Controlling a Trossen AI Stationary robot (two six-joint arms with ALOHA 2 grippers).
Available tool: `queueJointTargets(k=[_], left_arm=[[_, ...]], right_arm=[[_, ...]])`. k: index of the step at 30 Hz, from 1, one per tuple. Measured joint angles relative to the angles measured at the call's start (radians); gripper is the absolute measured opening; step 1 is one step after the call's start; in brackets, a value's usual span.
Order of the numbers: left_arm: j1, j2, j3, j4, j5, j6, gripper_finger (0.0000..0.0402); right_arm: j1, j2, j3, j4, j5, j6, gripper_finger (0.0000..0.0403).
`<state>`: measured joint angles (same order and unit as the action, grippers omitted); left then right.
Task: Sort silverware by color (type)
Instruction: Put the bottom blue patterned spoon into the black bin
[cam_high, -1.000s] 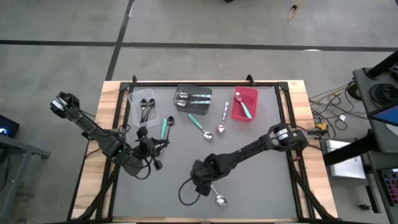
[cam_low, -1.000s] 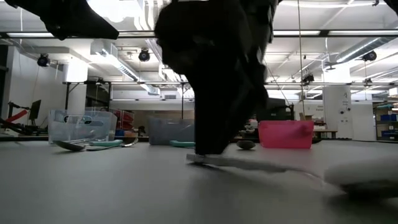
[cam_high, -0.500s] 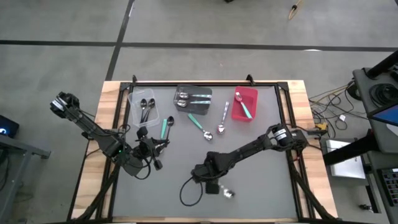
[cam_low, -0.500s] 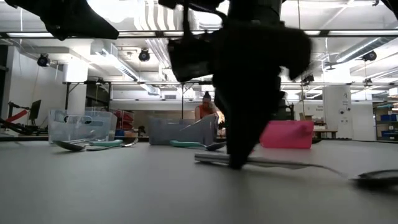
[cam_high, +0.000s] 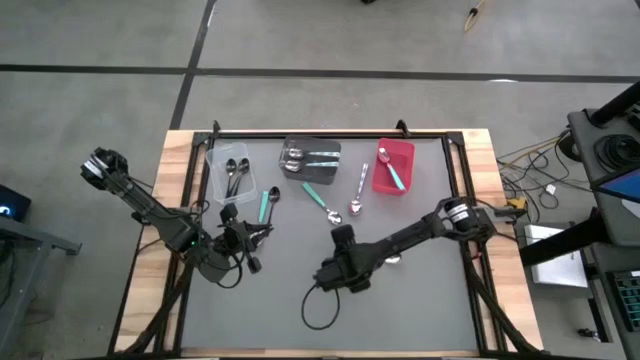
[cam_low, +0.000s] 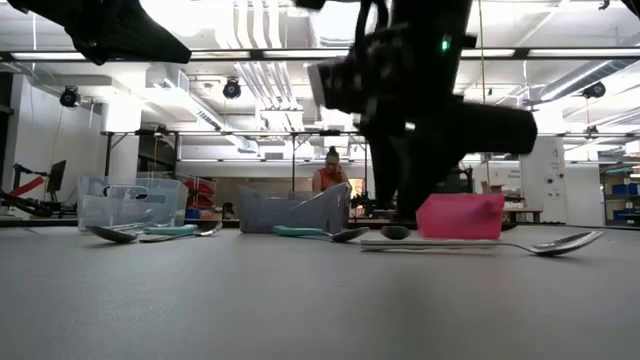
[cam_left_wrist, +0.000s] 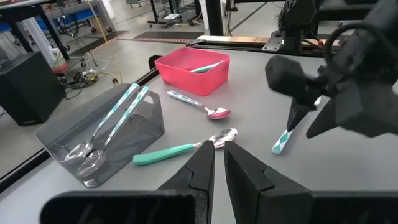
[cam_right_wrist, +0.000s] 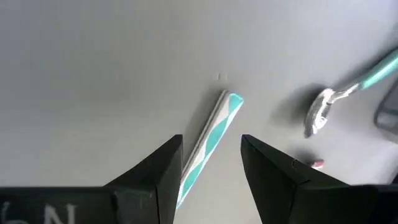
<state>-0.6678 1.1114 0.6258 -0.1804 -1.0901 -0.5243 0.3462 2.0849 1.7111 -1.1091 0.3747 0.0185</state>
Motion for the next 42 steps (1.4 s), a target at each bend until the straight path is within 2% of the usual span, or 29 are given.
queueJointTargets(k=[8,16,20,23,35,42], left_arm=[[0.000,0.000,0.000,0.001,0.000,0.000,0.0020],[0.000,0.000,0.000,0.000,0.000,0.000,0.0020],[0.000,0.000,0.000,0.000,0.000,0.000,0.0020],[0.000,0.000,0.000,0.000,0.000,0.000,0.0020],[0.000,0.000,0.000,-0.002,0.001,0.002,0.0020],[0.000,0.000,0.000,-0.003,0.000,0.003,0.0020]], right_arm=[[0.001,-0.118,0.000,-0.016,-0.030,0.205,0.0155],[0.010,-0.232,-0.026,-0.006,-0.228,0.413,0.0155],[0.033,-0.235,-0.065,-0.003,-0.338,0.482,0.0153],[0.062,-0.233,-0.116,-0.007,-0.383,0.516,0.0151],[0.076,-0.230,-0.432,0.005,-0.374,0.544,0.0150],[0.032,-0.238,-0.529,0.029,-0.339,0.492,0.0150]])
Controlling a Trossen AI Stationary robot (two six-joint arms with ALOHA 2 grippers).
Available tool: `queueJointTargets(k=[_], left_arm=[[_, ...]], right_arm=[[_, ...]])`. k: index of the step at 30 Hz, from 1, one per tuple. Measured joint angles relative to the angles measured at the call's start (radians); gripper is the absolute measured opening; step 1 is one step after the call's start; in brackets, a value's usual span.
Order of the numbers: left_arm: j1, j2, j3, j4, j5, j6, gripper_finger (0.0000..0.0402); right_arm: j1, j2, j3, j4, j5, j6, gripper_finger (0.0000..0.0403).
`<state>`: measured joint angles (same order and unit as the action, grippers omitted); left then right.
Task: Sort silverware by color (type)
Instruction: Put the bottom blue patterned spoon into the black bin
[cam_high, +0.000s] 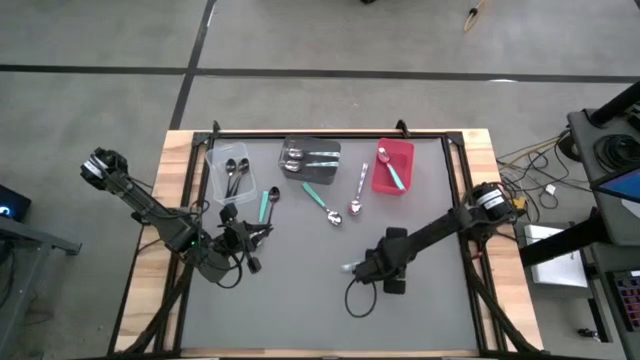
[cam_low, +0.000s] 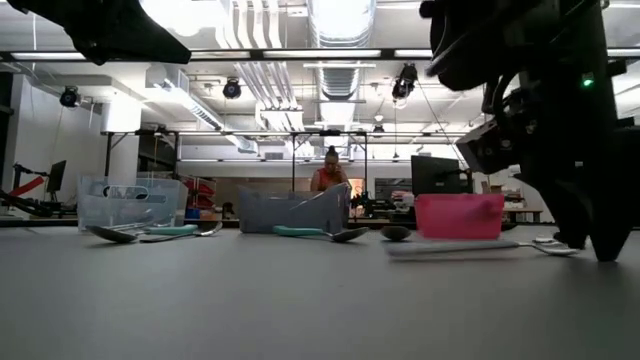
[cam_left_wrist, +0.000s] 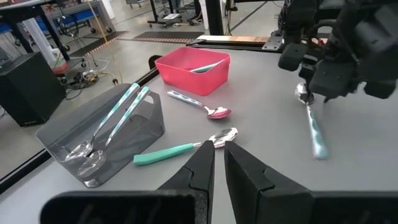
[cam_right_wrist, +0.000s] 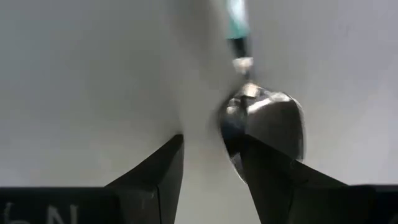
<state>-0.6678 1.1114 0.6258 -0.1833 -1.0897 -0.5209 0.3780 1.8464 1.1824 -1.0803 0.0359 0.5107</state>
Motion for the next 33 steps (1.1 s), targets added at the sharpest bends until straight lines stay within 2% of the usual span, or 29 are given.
queueJointTargets(k=[6,10,13,15,17,22,27,33], left_arm=[[0.000,0.000,0.000,0.000,0.000,0.000,0.0020],[0.000,0.000,0.000,-0.001,0.000,0.000,0.0020],[0.000,0.000,0.000,-0.002,0.000,-0.007,0.0020],[0.000,0.000,0.000,-0.003,0.000,-0.008,0.0020],[0.000,0.000,0.000,-0.003,-0.001,-0.004,0.0020],[0.000,0.000,0.000,-0.003,-0.003,0.009,0.0020],[0.000,0.000,0.000,-0.005,-0.002,0.011,0.0020],[0.000,0.000,0.000,-0.031,-0.001,0.016,0.0020]], right_arm=[[-0.054,-0.009,-0.014,-0.025,0.207,-0.047,0.0150],[-0.089,-0.044,-0.016,-0.011,0.245,-0.062,0.0150],[-0.103,-0.092,-0.016,-0.023,0.205,-0.034,0.0150],[-0.117,-0.122,-0.012,-0.018,0.178,0.044,0.0150],[-0.137,-0.155,-0.008,-0.013,0.165,0.171,0.0150],[-0.184,-0.216,-0.024,0.050,0.039,0.599,0.0150],[-0.191,-0.250,-0.092,0.167,-0.034,0.670,0.0151],[-0.191,-0.253,-0.197,0.314,-0.044,0.760,0.0163]])
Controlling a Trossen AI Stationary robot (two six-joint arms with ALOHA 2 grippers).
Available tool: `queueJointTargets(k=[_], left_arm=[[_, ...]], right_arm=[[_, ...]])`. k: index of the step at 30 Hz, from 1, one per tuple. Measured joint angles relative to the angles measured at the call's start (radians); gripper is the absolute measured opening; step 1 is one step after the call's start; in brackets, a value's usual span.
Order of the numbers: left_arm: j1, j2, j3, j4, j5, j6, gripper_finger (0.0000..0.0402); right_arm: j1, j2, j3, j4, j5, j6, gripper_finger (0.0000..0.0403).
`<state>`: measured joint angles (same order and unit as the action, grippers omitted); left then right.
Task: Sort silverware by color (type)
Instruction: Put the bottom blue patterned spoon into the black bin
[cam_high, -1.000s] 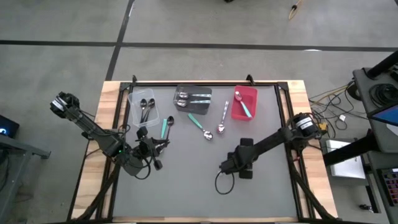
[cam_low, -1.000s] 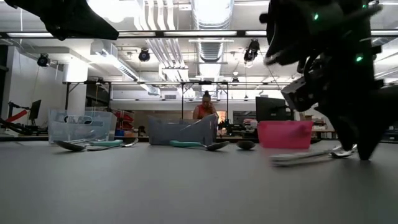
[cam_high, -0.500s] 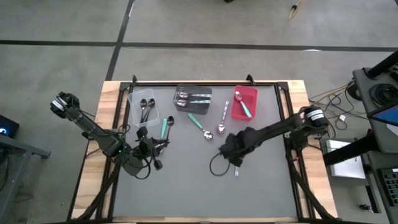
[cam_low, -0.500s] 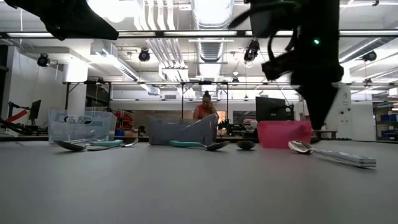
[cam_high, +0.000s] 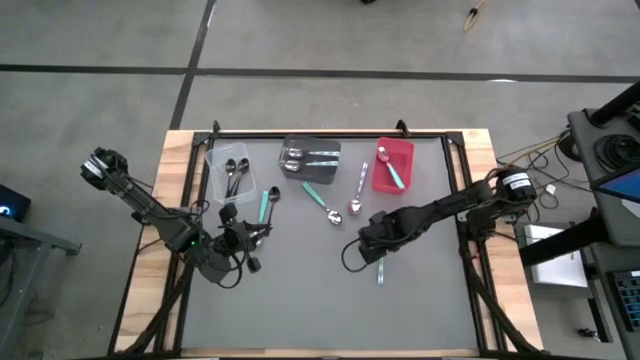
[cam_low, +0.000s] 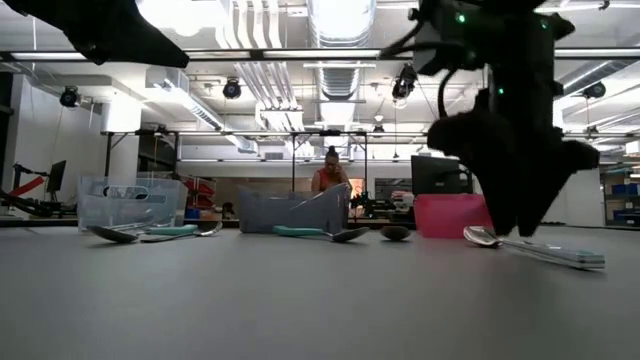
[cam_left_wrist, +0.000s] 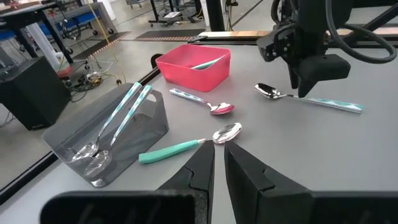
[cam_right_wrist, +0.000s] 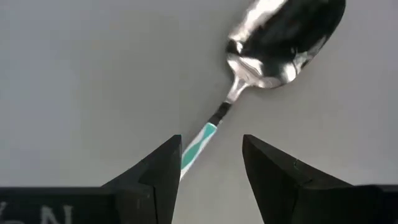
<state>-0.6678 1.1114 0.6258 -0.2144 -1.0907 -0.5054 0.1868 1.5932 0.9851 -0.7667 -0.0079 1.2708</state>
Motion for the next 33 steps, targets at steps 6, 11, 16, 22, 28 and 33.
queueJointTargets(k=[6,11,16,22,28,33], left_arm=[[0.000,0.000,0.000,-0.023,0.000,0.000,0.0020],[0.000,0.000,0.000,-0.028,0.001,0.000,0.0020],[0.000,0.000,0.000,-0.025,0.001,0.000,0.0020],[0.000,0.000,0.000,-0.021,0.001,-0.046,0.0020],[0.000,0.000,0.000,-0.011,0.001,-0.087,0.0020],[0.000,0.000,0.000,0.020,0.001,-0.089,0.0020]], right_arm=[[0.000,0.001,-0.061,0.095,0.007,0.039,0.0164],[0.000,0.015,-0.063,0.096,0.011,-0.005,0.0118],[0.000,0.022,-0.060,0.089,0.012,-0.068,0.0034],[0.001,0.007,-0.050,0.099,0.034,-0.225,0.0017],[0.003,-0.002,0.027,0.115,0.182,-0.414,0.0015],[0.012,-0.002,0.076,0.247,0.387,-0.585,0.0014]])
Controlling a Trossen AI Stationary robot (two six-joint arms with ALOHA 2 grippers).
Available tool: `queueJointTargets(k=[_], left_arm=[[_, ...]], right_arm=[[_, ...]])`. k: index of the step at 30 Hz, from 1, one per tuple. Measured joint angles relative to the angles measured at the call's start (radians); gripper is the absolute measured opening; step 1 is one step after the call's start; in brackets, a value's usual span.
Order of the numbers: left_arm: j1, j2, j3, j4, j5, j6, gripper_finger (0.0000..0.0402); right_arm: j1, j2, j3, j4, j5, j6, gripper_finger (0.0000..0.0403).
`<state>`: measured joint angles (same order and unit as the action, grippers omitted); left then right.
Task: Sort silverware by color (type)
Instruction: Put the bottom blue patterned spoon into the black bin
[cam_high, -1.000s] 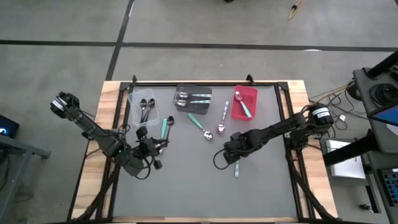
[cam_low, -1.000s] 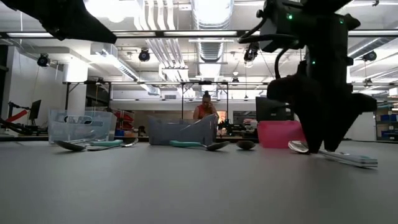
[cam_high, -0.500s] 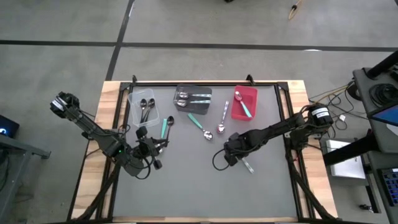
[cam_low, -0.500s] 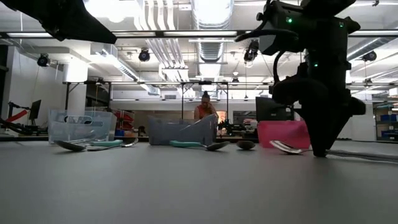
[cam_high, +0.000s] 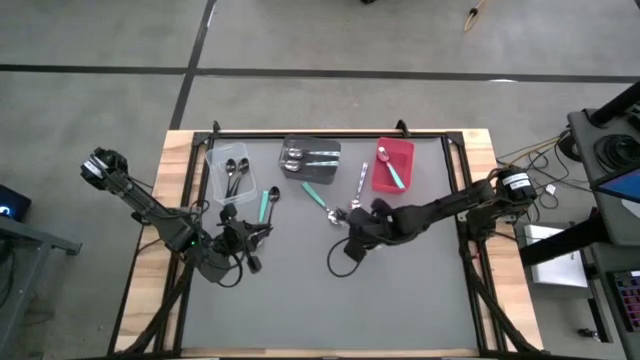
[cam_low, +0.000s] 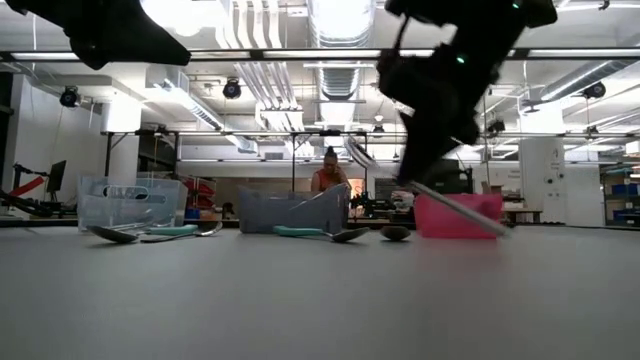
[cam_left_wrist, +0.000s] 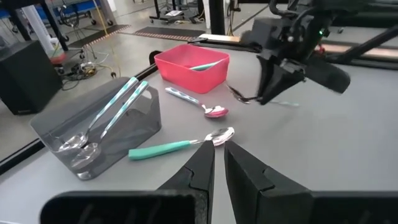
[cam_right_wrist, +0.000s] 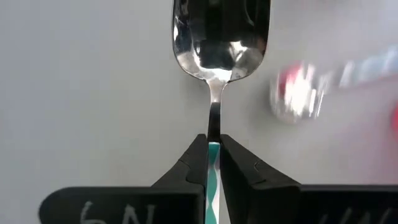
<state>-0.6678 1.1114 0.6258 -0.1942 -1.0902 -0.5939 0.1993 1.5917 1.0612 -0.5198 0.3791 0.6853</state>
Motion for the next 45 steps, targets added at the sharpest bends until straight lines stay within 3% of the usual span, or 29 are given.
queueJointTargets(k=[7,13,18,25,32,42,45], left_arm=[[0.006,0.000,0.000,0.064,-0.001,0.008,0.0022],[0.040,0.000,0.000,0.110,-0.001,0.040,0.0064],[0.080,0.000,-0.001,0.261,0.001,0.189,0.0130],[0.138,0.002,-0.001,0.439,0.036,0.401,0.0189],[0.186,0.003,-0.001,0.468,0.136,0.428,0.0194],[0.192,0.005,-0.001,0.553,0.140,0.481,0.0194],[0.192,0.005,-0.001,0.553,0.139,0.481,0.0194]], right_arm=[[0.019,0.000,-0.043,0.511,0.267,-0.344,0.0014],[0.019,0.011,-0.093,1.000,0.290,-0.621,0.0013],[0.019,0.067,-0.089,1.209,0.275,-0.785,0.0013],[0.019,0.154,-0.022,1.273,0.277,-0.910,0.0013],[0.019,0.203,0.067,1.254,0.276,-1.012,0.0013],[0.018,0.251,0.143,1.175,0.293,-1.045,0.0013],[0.017,0.252,0.149,1.159,0.361,-1.077,0.0013]])
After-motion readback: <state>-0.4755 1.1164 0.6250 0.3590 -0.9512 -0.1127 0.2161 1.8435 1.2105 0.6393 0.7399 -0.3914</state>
